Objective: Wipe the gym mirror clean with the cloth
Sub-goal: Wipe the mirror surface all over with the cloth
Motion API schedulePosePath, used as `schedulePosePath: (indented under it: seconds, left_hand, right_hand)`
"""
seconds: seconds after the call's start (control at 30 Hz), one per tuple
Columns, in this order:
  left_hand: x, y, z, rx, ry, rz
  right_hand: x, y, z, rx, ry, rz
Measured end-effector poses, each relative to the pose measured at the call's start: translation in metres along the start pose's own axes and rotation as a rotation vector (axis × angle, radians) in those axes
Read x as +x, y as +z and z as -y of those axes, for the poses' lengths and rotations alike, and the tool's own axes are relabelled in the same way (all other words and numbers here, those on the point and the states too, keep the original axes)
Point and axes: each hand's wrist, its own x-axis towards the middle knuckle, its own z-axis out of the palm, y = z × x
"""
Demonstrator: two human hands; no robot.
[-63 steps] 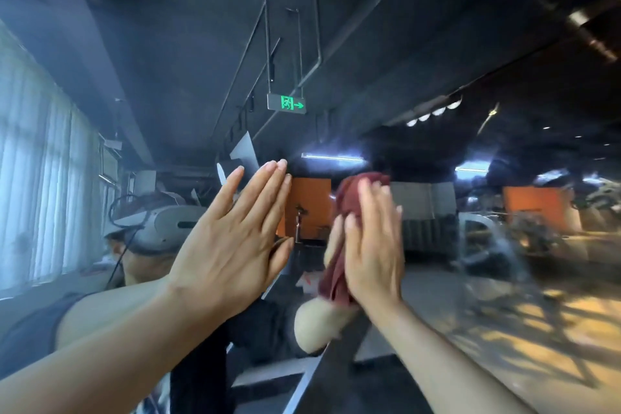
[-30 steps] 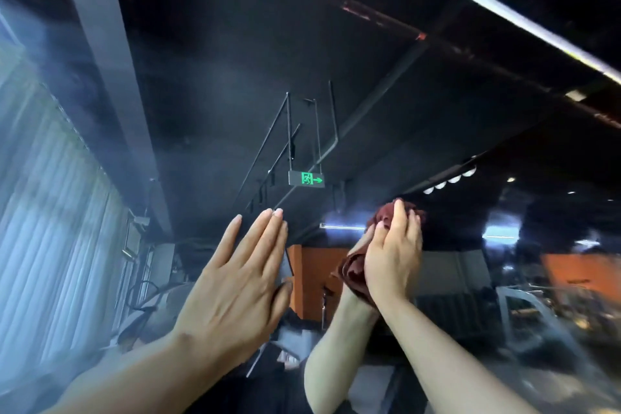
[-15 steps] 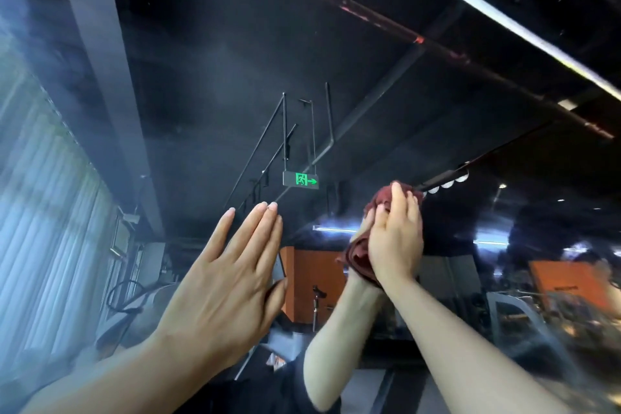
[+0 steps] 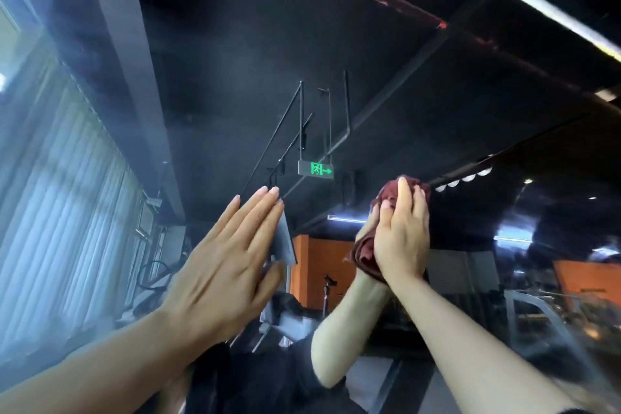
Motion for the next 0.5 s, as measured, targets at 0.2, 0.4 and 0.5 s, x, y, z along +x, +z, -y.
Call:
schedulePosePath:
  seconds: [0.2,0.4,0.5]
  left_hand:
    - [-0.018,-0.032,0.046,-0.014,-0.211,-0.076]
    - [-0.048,-0.061,0.103,0.141,-0.39,-0.003]
    - [-0.053,-0.062,0.105,0.155,-0.399,-0.011]
  right_hand:
    - [-0.007,0.032,0.091,0.061,-0.28,0.093]
    - [-0.019,0.051,0.148,0.065,-0.343,0.079]
    - [-0.026,0.06,0.178,0.068,-0.375,0.078]
